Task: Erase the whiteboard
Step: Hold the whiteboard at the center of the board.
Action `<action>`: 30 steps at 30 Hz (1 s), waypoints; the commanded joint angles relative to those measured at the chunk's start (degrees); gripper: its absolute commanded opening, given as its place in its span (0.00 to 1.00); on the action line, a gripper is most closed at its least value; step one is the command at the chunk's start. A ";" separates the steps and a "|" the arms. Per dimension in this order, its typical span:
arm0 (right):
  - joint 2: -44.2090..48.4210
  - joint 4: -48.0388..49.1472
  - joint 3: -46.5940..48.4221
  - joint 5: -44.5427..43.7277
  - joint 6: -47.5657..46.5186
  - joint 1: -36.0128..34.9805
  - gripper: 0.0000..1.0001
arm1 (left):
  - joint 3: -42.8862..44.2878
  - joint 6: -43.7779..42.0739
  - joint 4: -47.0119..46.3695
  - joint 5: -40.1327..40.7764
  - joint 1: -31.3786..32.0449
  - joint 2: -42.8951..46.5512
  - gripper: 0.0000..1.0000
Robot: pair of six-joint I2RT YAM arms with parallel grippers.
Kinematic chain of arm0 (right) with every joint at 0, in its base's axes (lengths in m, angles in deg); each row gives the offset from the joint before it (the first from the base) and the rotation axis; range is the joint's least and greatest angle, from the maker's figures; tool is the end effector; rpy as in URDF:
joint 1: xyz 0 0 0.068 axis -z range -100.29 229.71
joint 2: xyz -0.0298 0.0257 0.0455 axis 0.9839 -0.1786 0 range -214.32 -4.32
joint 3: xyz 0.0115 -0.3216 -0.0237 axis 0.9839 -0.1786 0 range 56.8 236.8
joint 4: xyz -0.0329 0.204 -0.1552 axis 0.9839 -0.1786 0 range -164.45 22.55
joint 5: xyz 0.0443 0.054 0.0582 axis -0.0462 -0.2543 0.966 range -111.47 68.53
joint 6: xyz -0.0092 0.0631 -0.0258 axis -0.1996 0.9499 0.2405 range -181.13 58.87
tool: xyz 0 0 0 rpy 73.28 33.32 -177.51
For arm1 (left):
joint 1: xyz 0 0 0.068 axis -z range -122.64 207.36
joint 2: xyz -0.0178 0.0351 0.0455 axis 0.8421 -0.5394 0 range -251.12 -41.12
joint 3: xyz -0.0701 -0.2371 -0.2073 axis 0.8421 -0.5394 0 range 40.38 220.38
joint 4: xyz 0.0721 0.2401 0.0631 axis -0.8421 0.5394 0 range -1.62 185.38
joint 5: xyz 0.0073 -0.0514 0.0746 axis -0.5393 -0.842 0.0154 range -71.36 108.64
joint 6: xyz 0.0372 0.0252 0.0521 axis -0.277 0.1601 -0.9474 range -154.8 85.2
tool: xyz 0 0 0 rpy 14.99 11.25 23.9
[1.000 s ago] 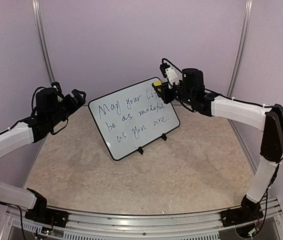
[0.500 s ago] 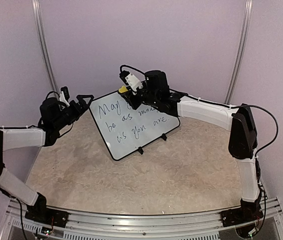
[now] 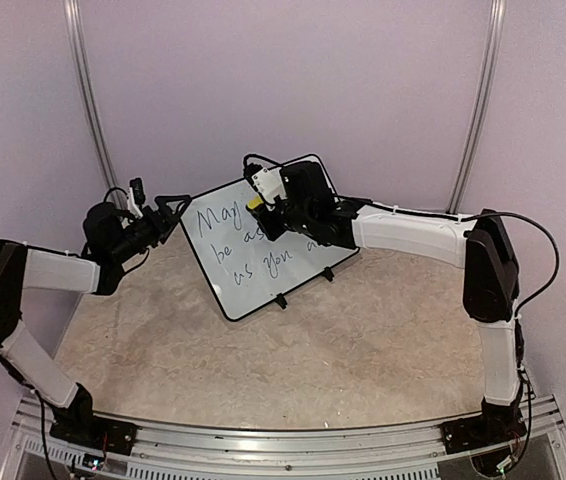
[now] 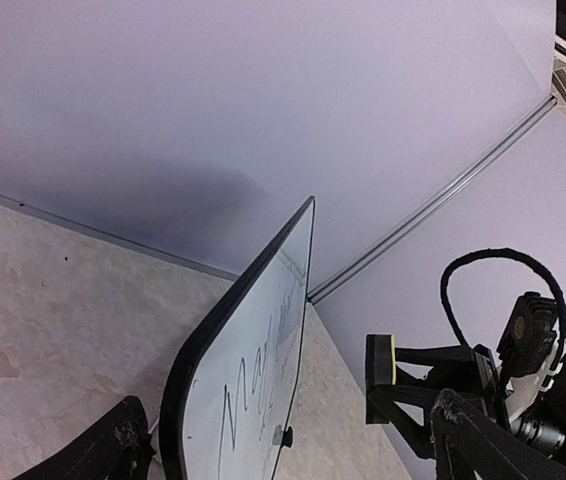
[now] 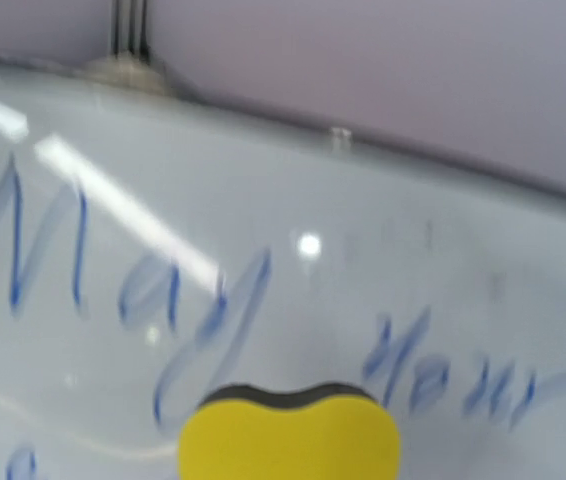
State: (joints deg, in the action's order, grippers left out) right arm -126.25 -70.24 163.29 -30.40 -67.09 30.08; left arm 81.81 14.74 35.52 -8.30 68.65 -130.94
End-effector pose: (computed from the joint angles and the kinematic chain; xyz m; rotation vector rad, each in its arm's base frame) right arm 0.3681 0.4197 0.3341 -0.7906 1.7299 0.3733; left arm 0.3360 -0.0928 0.2973 -0.1304 1.6193 -1.1857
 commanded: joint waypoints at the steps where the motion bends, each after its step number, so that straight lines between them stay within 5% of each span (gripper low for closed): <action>1: 7.82 -0.69 -6.27 -2.10 2.74 0.23 0.24 | 2.66 -5.73 7.28 4.80 2.02 1.02 0.92; 13: 21.21 1.27 -20.89 -3.93 4.36 0.23 0.24 | 2.12 -3.76 -2.55 3.51 2.15 -3.30 0.63; 22: 23.60 0.81 -22.76 -2.96 5.35 0.22 0.23 | 2.60 -3.60 -6.18 1.89 2.03 -5.51 0.27; 30: 24.83 1.13 -24.05 -2.40 5.72 0.24 0.23 | 1.43 -2.25 -8.88 -0.06 3.36 -7.15 0.04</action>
State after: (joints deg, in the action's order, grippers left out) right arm -104.04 -69.80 140.34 -33.18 -62.23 30.28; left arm 83.54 11.33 30.73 -6.18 70.59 -136.93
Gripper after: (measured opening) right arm 0.285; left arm 0.067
